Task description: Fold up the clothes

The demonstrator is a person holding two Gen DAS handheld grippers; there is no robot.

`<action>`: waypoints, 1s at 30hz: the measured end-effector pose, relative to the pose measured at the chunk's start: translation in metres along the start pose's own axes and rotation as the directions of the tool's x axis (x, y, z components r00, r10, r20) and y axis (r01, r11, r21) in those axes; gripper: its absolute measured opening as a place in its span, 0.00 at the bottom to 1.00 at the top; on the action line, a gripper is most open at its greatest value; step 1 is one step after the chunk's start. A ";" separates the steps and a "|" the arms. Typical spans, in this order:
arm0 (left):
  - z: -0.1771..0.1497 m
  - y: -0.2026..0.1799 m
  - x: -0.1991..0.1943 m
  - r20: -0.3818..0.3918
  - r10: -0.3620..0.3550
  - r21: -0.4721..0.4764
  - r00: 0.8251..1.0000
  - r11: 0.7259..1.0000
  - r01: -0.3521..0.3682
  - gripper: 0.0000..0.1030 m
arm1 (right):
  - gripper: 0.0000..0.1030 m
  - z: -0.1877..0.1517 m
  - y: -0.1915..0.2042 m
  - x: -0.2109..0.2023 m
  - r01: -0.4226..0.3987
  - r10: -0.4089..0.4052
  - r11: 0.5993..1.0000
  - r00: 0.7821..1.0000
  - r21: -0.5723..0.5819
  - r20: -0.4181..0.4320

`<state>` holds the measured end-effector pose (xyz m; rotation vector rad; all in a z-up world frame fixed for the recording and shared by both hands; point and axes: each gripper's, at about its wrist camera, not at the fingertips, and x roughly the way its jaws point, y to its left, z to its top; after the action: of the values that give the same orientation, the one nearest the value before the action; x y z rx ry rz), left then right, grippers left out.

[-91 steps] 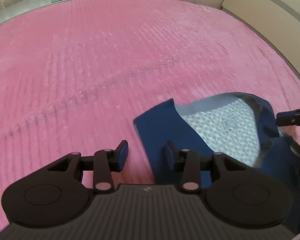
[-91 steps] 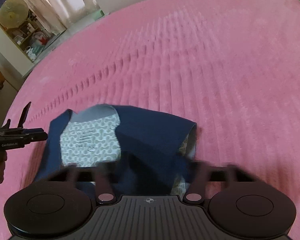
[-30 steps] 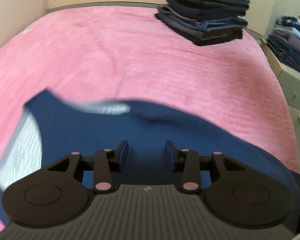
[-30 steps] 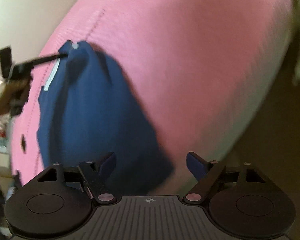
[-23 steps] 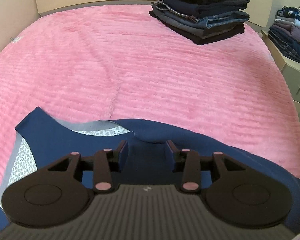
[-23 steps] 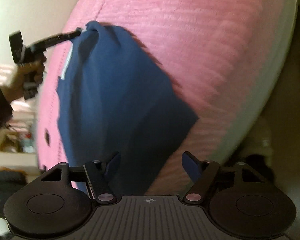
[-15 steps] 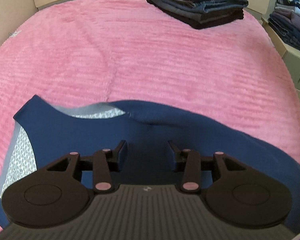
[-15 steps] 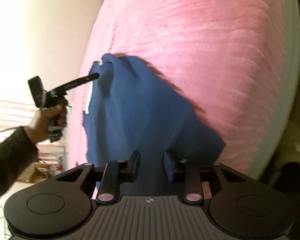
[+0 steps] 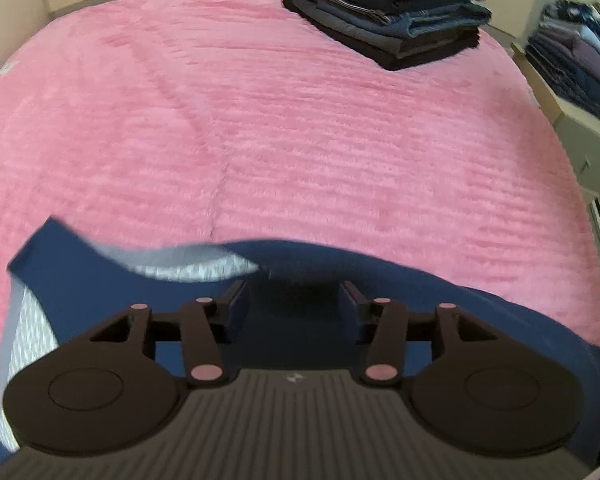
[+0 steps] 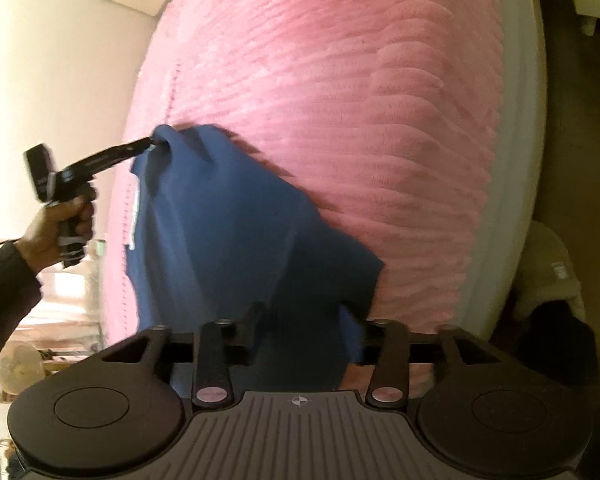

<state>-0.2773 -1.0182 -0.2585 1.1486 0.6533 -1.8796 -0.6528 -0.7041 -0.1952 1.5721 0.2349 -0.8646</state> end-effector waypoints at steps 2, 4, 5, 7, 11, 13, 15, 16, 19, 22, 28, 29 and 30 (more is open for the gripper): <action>0.007 0.005 0.005 -0.006 -0.019 0.008 1.000 1.000 0.019 0.45 | 0.55 -0.001 -0.001 -0.002 -0.013 0.013 1.000 1.000 0.001 0.012; 0.013 0.010 0.015 -0.037 -0.050 0.013 0.998 0.999 0.051 0.49 | 0.55 -0.004 -0.003 -0.007 -0.016 0.016 1.000 1.000 0.005 0.025; 0.015 0.013 0.022 -0.067 -0.079 0.008 0.995 0.997 0.080 0.49 | 0.55 -0.005 -0.004 -0.008 -0.016 0.016 1.000 0.999 0.009 0.032; 0.020 0.018 0.034 -0.127 -0.140 -0.005 0.982 0.990 0.141 0.49 | 0.55 -0.007 -0.005 -0.010 -0.017 0.016 1.000 0.999 0.017 0.046; 0.029 0.012 0.041 -0.150 -0.193 0.047 0.970 0.978 0.202 0.34 | 0.55 -0.007 -0.003 -0.015 -0.054 0.052 0.998 0.996 0.026 0.073; 0.033 0.009 0.038 -0.138 -0.212 0.084 0.967 0.971 0.225 0.19 | 0.55 -0.007 -0.002 -0.018 -0.072 0.069 0.997 0.994 0.030 0.086; 0.035 0.008 0.037 -0.140 -0.215 0.099 0.967 0.968 0.229 0.15 | 0.55 -0.007 -0.001 -0.021 -0.091 0.087 0.995 0.991 0.034 0.099; 0.036 0.008 0.036 -0.141 -0.216 0.106 0.966 0.967 0.232 0.10 | 0.55 -0.007 0.000 -0.022 -0.101 0.097 0.994 0.990 0.035 0.106; 0.036 0.010 0.031 -0.117 -0.206 0.115 0.972 0.969 0.219 0.00 | 0.55 -0.004 0.006 -0.021 -0.186 0.182 0.982 0.977 0.027 0.111; 0.033 0.016 0.021 -0.099 -0.211 0.103 0.972 0.970 0.221 0.00 | 0.55 -0.003 0.009 -0.028 -0.091 0.093 0.996 0.988 -0.021 0.124; 0.020 0.025 -0.001 -0.111 -0.170 0.125 0.979 0.975 0.184 0.00 | 0.55 -0.003 -0.023 -0.024 -0.032 0.022 0.995 0.993 0.095 0.113; 0.018 0.027 -0.004 -0.112 -0.163 0.127 0.980 0.976 0.177 0.00 | 0.55 -0.002 -0.021 -0.021 -0.075 0.065 0.993 0.991 0.089 0.114; 0.016 0.028 -0.007 -0.114 -0.158 0.127 0.981 0.977 0.172 0.00 | 0.55 -0.002 -0.018 -0.018 -0.118 0.108 0.990 0.988 0.083 0.115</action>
<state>-0.2594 -1.0430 -0.2456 1.3214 0.7045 -2.0417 -0.6762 -0.6927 -0.1977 1.5993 0.0277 -0.8801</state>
